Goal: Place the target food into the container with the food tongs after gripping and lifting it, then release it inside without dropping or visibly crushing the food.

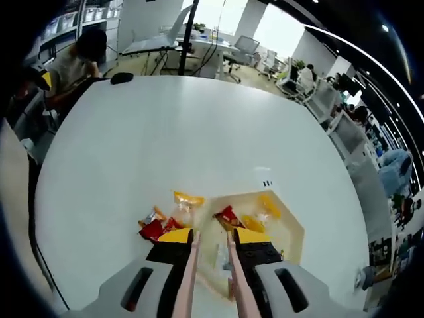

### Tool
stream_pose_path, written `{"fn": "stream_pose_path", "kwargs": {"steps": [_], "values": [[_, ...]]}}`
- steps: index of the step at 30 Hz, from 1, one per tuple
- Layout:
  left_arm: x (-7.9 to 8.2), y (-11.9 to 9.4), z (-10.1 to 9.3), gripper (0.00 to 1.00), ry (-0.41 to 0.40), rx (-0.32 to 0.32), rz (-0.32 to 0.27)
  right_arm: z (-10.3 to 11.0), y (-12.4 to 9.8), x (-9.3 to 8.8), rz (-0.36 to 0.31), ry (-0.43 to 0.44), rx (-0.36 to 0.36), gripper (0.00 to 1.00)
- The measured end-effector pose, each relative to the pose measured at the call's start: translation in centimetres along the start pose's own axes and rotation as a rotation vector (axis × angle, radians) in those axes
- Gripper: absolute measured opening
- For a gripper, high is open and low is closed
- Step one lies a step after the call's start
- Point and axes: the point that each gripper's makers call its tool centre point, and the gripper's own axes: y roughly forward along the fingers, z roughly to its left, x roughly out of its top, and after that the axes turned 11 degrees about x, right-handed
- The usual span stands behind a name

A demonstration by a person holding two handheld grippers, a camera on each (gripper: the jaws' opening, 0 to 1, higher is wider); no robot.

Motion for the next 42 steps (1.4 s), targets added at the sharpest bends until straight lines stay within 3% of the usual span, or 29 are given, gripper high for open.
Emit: {"fn": "stream_pose_path", "kwargs": {"steps": [16,30,42], "values": [[-0.5,-0.9,0.5,0.81,-0.021,0.022,-0.007,5.0,3.2,0.0,-0.008,0.080,0.078,0.23],[-1.0,-1.2,1.1,0.81,-0.032,0.030,0.004,5.1,4.5,-1.7,0.029,0.156,0.051,0.24],[-0.9,-1.1,1.8,0.81,-0.041,0.032,0.004,4.7,5.0,-1.9,0.038,0.196,0.042,0.24]]}}
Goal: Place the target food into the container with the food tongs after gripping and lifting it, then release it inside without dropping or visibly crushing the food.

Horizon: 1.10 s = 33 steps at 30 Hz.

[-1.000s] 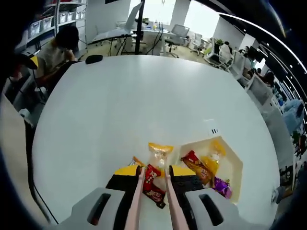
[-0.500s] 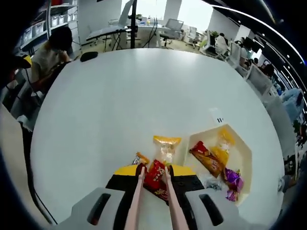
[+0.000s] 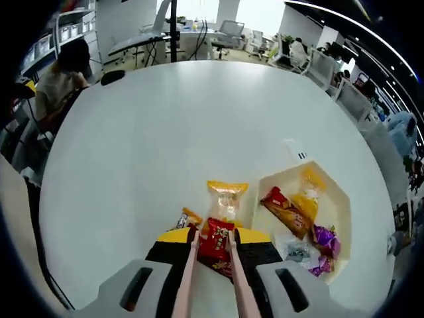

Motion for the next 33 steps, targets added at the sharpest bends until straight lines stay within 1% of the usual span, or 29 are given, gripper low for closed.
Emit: {"fn": "stream_pose_path", "kwargs": {"steps": [17,33], "values": [[0.23,0.28,0.30,0.81,0.001,-0.008,0.001,-0.08,0.39,-0.04,0.000,0.012,0.000,0.22],[0.15,0.03,0.37,0.81,0.001,-0.004,-0.002,0.57,0.22,0.01,-0.012,0.012,0.012,0.20]]}}
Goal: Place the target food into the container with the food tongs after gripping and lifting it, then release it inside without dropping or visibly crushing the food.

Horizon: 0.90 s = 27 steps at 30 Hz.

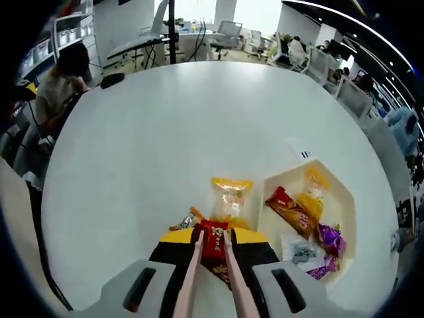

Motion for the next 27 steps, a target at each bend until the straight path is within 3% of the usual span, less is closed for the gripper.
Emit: {"fn": "stream_pose_path", "kwargs": {"steps": [10,27], "values": [[0.2,0.0,0.0,0.81,0.005,-0.002,-0.005,0.3,-0.6,0.5,-0.018,-0.009,-0.003,0.19],[0.5,0.4,-0.6,0.81,0.019,-0.026,-0.015,-1.1,-3.5,2.6,-0.086,-0.038,-0.057,0.19]]}}
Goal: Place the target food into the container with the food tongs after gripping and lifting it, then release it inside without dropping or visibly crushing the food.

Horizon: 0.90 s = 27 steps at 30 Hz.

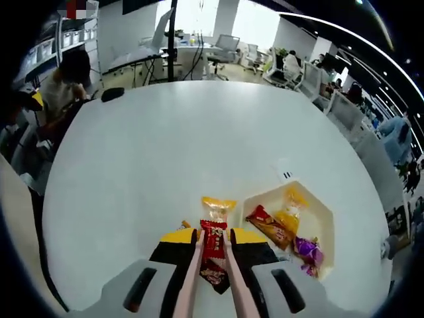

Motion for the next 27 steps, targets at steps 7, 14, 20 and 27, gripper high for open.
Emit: {"fn": "stream_pose_path", "kwargs": {"steps": [7,14,20,27], "values": [[0.3,0.0,-0.1,0.82,0.012,-0.005,-0.002,-1.2,-1.2,0.2,-0.015,0.009,-0.028,0.19],[0.5,0.1,-0.2,0.83,0.024,-0.012,0.001,-2.9,-2.3,0.1,-0.024,0.013,-0.063,0.19],[0.6,0.2,-0.2,0.83,0.027,-0.013,0.004,-4.4,-3.0,-0.2,-0.020,0.009,-0.084,0.19],[0.5,0.4,-0.5,0.83,0.027,-0.020,0.011,-5.4,-3.4,-0.2,-0.015,0.000,-0.097,0.20]]}}
